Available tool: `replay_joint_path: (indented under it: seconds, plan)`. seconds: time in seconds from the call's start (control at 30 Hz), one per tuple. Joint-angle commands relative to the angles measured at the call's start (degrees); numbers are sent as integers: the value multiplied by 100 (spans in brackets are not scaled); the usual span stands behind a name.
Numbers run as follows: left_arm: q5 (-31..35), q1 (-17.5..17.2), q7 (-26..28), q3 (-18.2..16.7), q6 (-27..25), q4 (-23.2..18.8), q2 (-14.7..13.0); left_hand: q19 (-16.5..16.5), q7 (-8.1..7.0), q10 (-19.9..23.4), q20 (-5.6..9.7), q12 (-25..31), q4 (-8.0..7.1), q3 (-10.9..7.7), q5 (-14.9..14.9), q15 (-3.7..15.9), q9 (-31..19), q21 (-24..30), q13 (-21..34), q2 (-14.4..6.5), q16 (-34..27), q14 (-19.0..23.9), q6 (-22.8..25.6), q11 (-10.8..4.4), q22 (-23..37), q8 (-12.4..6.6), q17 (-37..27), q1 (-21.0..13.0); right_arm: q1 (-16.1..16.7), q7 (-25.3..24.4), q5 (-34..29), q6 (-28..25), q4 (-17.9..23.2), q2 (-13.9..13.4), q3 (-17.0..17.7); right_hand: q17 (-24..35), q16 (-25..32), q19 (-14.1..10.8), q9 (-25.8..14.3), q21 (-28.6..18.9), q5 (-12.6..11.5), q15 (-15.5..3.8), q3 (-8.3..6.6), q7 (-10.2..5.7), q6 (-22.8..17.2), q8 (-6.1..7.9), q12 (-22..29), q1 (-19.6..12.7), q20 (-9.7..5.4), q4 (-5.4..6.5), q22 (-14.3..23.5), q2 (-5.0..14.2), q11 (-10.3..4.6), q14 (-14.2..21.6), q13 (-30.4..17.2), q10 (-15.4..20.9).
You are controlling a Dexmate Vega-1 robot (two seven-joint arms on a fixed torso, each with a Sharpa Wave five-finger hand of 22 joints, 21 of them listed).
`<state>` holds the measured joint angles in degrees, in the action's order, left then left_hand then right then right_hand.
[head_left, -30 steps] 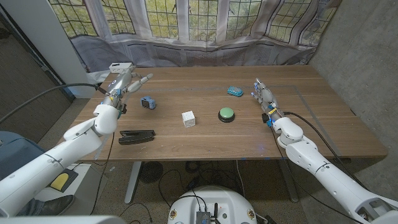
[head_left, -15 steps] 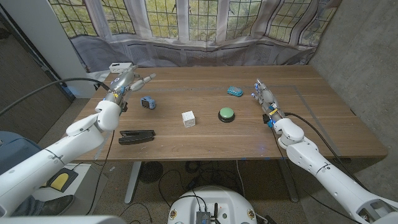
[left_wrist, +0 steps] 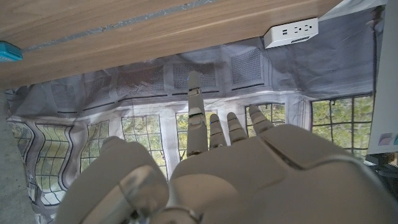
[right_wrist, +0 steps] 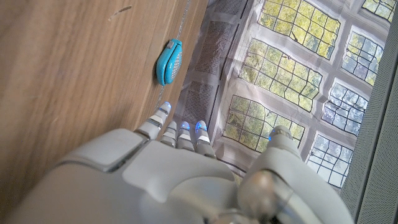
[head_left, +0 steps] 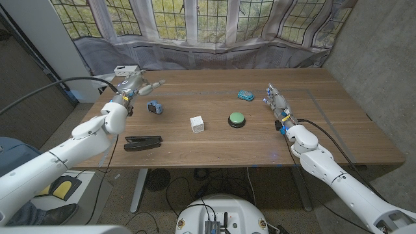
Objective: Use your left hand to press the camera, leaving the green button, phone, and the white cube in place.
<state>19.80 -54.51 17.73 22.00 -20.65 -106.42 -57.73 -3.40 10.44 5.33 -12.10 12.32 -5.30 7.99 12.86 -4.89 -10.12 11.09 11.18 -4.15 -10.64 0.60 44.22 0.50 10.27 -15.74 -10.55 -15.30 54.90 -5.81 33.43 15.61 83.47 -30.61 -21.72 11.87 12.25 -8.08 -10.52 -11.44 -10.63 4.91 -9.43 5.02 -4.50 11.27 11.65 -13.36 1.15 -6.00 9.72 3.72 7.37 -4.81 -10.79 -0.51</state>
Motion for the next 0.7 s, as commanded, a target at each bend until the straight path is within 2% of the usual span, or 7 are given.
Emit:
replay_joint_path:
  seconds: [0.03, 0.4, 0.7]
  plan:
    - [358, 357, -665, 412, -547, -144, -175, -45, -4, 43, -7, 21, 4, 63, 32, 25, -15, 3, 17, 15, -31, -33, 66, -38, 27, 26, -7, 51, 42, -21, 6, -20, 58, -21, 11, 19, -35, -20, -16, 3, -18, 37, -27, -1, -65, -11, -1, 5, 19, -3, 21, 16, 7, -17, -14, 15]
    - [495, 631, -1084, 692, -659, -61, -166, -113, -15, 12, -7, 9, -48, 131, 44, 26, -17, -8, 16, 43, -17, -88, 21, -33, 30, 106, -11, 149, 56, -36, 7, -26, 72, -25, 17, 22, -36, -16, -16, 7, -17, 45, -31, 4, -70, -12, -4, 9, 28, -1, 22, 29, -4, -16, -14, 10]
    - [527, 825, -1234, 875, -432, 162, -60, -132, -24, 5, -5, 8, -74, 166, 53, 26, -18, -5, 16, 55, -22, -89, 21, -34, 32, 139, -12, 198, 48, -28, 9, -30, 64, -33, 22, 23, -39, -11, -16, 11, -17, 53, -37, -14, -66, -16, -2, 5, 34, -4, 22, 38, -1, -19, -15, 17]
